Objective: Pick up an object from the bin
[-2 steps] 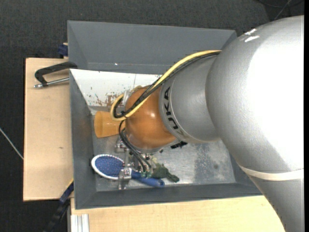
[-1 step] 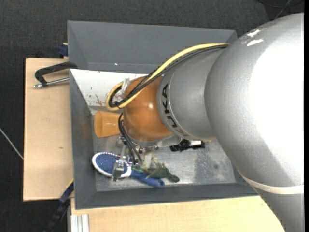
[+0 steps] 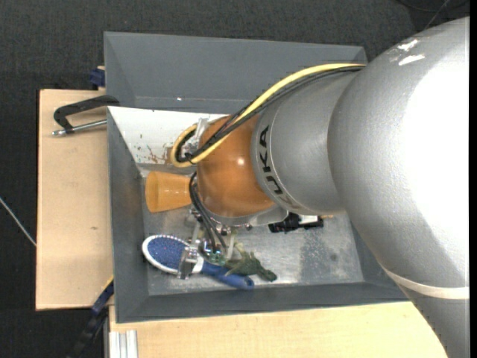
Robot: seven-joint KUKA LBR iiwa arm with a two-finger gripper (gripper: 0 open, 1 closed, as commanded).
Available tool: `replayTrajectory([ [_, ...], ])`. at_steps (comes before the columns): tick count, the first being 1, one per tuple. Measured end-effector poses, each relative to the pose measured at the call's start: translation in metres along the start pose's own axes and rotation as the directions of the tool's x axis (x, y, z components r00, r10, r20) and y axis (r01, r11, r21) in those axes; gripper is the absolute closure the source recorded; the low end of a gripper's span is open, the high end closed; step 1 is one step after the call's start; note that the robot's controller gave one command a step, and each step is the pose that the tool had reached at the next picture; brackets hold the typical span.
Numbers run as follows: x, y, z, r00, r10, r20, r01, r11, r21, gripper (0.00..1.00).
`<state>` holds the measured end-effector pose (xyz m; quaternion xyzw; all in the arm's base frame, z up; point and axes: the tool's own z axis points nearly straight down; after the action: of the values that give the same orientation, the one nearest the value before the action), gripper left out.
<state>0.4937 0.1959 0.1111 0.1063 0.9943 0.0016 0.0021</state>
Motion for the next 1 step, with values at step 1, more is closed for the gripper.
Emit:
replayTrajectory([
  [1, -0.0046, -0.0022, 0.0395, 0.996, 0.09, -0.004, -0.09, 0.996, 0.001, 0.0],
])
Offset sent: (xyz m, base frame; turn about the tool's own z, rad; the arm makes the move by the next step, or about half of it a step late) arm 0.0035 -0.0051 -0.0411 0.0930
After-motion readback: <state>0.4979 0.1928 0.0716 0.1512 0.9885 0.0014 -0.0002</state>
